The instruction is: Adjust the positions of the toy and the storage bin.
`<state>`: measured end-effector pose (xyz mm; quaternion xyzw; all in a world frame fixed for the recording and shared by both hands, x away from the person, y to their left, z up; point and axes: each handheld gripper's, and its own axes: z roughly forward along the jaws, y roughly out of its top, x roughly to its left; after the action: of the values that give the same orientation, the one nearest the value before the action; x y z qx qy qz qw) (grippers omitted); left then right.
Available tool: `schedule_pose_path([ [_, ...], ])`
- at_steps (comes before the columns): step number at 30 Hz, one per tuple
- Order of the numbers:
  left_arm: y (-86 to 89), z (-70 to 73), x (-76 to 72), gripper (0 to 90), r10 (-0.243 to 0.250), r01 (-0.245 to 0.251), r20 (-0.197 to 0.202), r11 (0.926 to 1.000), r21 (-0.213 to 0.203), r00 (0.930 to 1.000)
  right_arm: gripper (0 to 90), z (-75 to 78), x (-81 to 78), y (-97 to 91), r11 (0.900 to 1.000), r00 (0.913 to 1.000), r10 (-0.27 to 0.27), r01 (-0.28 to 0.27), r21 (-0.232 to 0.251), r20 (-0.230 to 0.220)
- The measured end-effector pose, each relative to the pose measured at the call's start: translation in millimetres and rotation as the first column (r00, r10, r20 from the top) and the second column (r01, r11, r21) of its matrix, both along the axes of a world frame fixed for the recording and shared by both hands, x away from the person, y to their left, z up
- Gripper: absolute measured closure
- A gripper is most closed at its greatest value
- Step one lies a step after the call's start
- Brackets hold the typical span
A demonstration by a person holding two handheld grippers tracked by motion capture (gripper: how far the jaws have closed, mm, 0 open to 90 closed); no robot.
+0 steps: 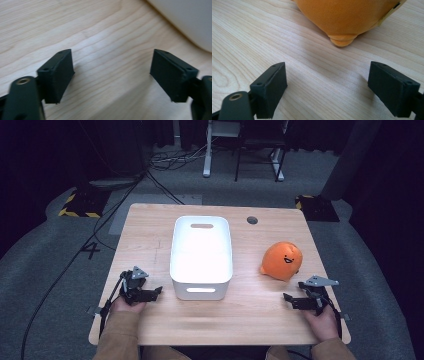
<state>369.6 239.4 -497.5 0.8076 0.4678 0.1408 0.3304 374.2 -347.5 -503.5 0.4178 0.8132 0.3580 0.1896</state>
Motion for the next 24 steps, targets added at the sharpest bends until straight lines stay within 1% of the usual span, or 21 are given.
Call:
schedule_pose_path([
  [1, 0.1, 1.6, 0.5, 22.9, -0.019, 0.019, -0.006, 0.9998, -0.001, 0.9998, 15.6, 0.0, 0.0, 0.0, 1.0000, 1.0000, 0.000, 0.000, 0.000, 0.000],
  [2, 0.1, 1.6, 0.5, 24.0, -0.019, 0.019, -0.006, 0.9998, -0.001, 0.9998, 15.6, 0.0, 0.0, 0.0, 1.0000, 1.0000, 0.000, 0.000, 0.000, 0.000],
  [3, -1.2, 3.8, 0.6, 24.0, -0.031, 0.031, -0.015, 0.9995, 0.004, 0.9994, 15.6, 0.0, 0.0, 0.0, 1.0000, 1.0000, 0.000, 0.000, 0.000, 0.000],
  [4, -4.7, 11.3, -1.5, 24.1, -0.052, 0.052, -0.002, 0.9984, 0.024, 0.9987, 15.6, 0.0, 0.0, 0.0, 1.0000, 1.0000, 0.000, 0.000, 0.000, 0.000],
  [5, -4.7, 11.3, -1.5, 24.6, -0.052, 0.052, -0.002, 0.9984, 0.024, 0.9987, 15.6, 0.0, 0.0, 0.0, 1.0000, 1.0000, 0.000, 0.000, 0.000, 0.000],
  [6, -6.0, 17.5, -4.1, 25.1, -0.052, 0.052, 0.019, 0.9985, 0.016, 0.9984, 15.6, 0.0, 0.0, 0.0, 1.0000, 1.0000, 0.000, 0.000, 0.000, 0.000],
  [8, -7.0, 26.2, -7.5, 25.0, -0.046, 0.046, 0.042, 0.9989, 0.006, 0.9980, 15.6, 0.0, 0.0, 0.0, 1.0000, 1.0000, 0.000, 0.000, 0.000, 0.000],
  [9, -6.6, 34.0, -10.9, 25.1, -0.047, 0.047, 0.060, 0.9989, -0.005, 0.9971, 15.6, 0.0, 0.0, 0.0, 1.0000, 1.0000, 0.000, 0.000, 0.000, 0.000],
  [10, -6.6, 34.0, -10.9, 25.1, -0.047, 0.047, 0.060, 0.9989, -0.005, 0.9971, 15.6, 0.0, 0.0, 0.0, 1.0000, 1.0000, 0.000, 0.000, 0.000, 0.000],
  [12, -6.2, 39.5, -13.7, 25.0, -0.047, 0.049, 0.069, 0.9985, -0.023, 0.9965, 15.6, 0.0, 0.0, 0.0, 1.0000, 1.0000, 0.000, 0.000, 0.000, 0.000],
  [14, -5.1, 45.2, -17.0, 25.4, -0.054, 0.058, 0.074, 0.9967, -0.057, 0.9958, 15.6, 0.0, 0.0, 0.0, 1.0000, 1.0000, 0.000, 0.000, 0.000, 0.001],
  [15, -5.1, 45.2, -17.0, 25.4, -0.054, 0.058, 0.074, 0.9967, -0.057, 0.9958, 15.6, 0.0, 0.0, 0.0, 1.0000, 1.0000, 0.000, 0.000, 0.000, 0.001],
  [16, -3.8, 51.0, -19.5, 25.4, -0.056, 0.063, 0.080, 0.9943, -0.086, 0.9952, 15.6, 0.0, 0.0, 0.0, 1.0000, 1.0000, 0.000, 0.000, 0.000, 0.000],
  [17, -3.8, 51.0, -19.5, 25.5, -0.056, 0.063, 0.080, 0.9943, -0.086, 0.9952, 15.6, 0.0, 0.0, 0.0, 1.0000, 1.0000, 0.000, 0.000, 0.000, 0.000],
  [18, -2.9, 58.1, -22.5, 25.5, -0.054, 0.066, 0.102, 0.9914, -0.113, 0.9933, 15.6, 0.0, 0.0, 0.0, 1.0000, 1.0000, 0.000, 0.000, 0.000, 0.000],
  [19, -2.9, 58.1, -22.5, 25.5, -0.054, 0.066, 0.102, 0.9914, -0.113, 0.9933, 15.6, 0.0, 0.0, 0.0, 1.0000, 1.0000, 0.000, 0.000, 0.000, 0.000],
  [21, -3.3, 69.6, -27.9, 25.5, -0.046, 0.065, 0.136, 0.9879, -0.140, 0.9896, 15.6, 0.0, 0.0, 0.0, 1.0000, 1.0000, 0.000, 0.000, 0.000, 0.000],
  [22, -3.3, 69.6, -27.9, 25.5, -0.046, 0.065, 0.136, 0.9879, -0.140, 0.9896, 15.6, 0.0, 0.0, 0.0, 1.0000, 1.0000, 0.000, 0.000, 0.000, 0.000],
  [23, -4.7, 76.6, -30.6, 25.5, -0.039, 0.060, 0.150, 0.9884, -0.139, 0.9879, 15.6, 0.0, 0.0, -0.1, 1.0000, 1.0000, 0.000, 0.000, 0.000, 0.000],
  [24, -4.7, 76.6, -30.6, 25.5, -0.039, 0.060, 0.150, 0.9884, -0.139, 0.9879, 15.6, 0.0, 0.0, 0.0, 1.0000, 1.0000, 0.000, 0.000, 0.000, 0.000],
])
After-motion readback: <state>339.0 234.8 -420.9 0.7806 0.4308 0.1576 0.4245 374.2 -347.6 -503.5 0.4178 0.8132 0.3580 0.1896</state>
